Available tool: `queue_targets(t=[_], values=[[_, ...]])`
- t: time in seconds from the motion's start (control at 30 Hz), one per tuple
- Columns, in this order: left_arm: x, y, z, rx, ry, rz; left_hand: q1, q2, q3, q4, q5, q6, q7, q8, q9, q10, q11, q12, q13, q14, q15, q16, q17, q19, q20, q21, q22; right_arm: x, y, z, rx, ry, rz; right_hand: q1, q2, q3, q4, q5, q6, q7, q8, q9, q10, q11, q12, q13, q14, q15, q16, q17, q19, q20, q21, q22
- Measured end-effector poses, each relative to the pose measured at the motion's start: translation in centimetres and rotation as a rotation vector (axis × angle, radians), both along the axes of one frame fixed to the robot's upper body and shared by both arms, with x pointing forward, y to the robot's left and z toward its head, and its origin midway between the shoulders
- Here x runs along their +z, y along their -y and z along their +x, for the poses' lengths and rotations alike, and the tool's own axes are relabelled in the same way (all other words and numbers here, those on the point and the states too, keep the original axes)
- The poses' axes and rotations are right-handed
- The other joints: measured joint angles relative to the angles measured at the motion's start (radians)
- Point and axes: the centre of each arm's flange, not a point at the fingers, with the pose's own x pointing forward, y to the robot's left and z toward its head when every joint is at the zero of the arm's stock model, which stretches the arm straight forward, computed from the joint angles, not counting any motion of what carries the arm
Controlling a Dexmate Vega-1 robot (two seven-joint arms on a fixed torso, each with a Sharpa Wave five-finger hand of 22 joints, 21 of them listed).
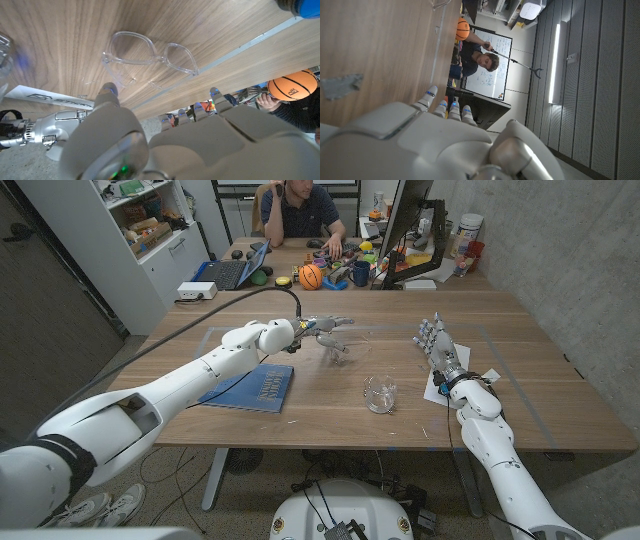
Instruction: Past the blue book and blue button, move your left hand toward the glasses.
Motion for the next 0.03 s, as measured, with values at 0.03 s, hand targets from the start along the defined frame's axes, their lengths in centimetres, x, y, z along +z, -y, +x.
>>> queue_targets(t=[0.03], values=[[0.03, 0.05, -0.05, -0.001, 0.005, 0.000, 0.000, 0.000, 0.000, 0.000, -0.003, 0.000, 0.000, 0.000, 0.000, 0.000, 0.000, 0.000, 0.000, 0.000, 0.000, 0.000, 0.000, 0.000, 0.000, 0.000, 0.000, -0.02, 0.07, 0.01, 0.000, 0.000, 0.000, 0.000, 0.000, 0.000, 0.000, 0.000, 0.000, 0.000, 0.000, 0.000, 0.000, 0.000, 0.000, 0.000, 0.000, 0.000, 0.000, 0.000, 0.000, 0.000, 0.000, 0.000]])
